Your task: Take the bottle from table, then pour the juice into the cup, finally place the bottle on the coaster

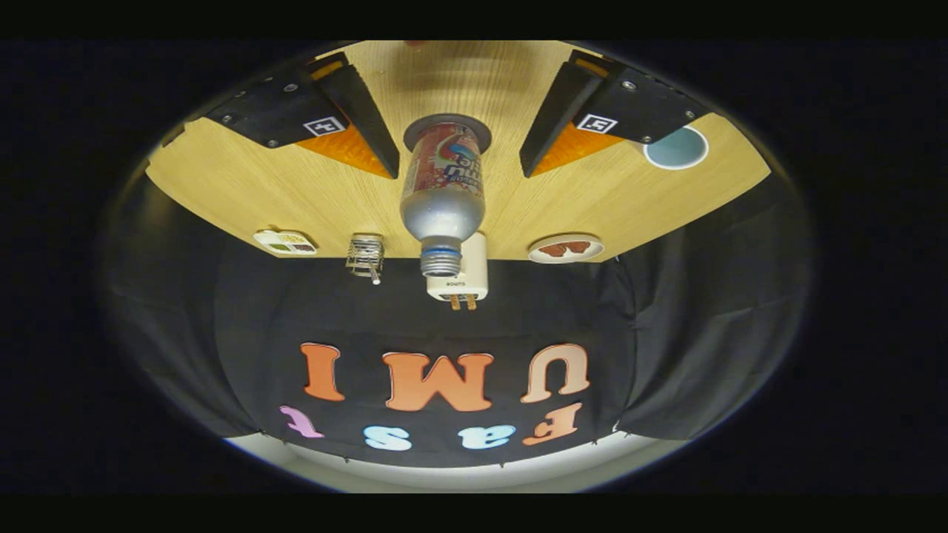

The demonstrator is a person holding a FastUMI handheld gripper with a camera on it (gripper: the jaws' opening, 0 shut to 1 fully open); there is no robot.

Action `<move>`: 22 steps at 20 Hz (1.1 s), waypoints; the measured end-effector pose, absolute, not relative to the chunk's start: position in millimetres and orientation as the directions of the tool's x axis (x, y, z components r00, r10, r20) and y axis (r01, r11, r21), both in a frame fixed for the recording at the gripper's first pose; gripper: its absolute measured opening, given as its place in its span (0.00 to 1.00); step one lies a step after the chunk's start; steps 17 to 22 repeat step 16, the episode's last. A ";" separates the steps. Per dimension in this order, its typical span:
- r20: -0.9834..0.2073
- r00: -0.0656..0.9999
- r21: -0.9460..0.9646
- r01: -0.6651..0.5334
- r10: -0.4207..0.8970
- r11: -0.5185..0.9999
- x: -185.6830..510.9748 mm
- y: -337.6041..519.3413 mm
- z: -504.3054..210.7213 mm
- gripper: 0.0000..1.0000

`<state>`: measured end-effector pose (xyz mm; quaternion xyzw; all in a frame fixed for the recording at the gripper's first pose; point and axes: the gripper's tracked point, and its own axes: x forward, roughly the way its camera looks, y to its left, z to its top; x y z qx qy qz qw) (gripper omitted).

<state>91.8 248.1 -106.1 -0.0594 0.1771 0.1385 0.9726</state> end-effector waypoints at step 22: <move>-0.244 0.937 -0.064 -0.272 0.250 0.960 29.0 253.2 -12.0 0.97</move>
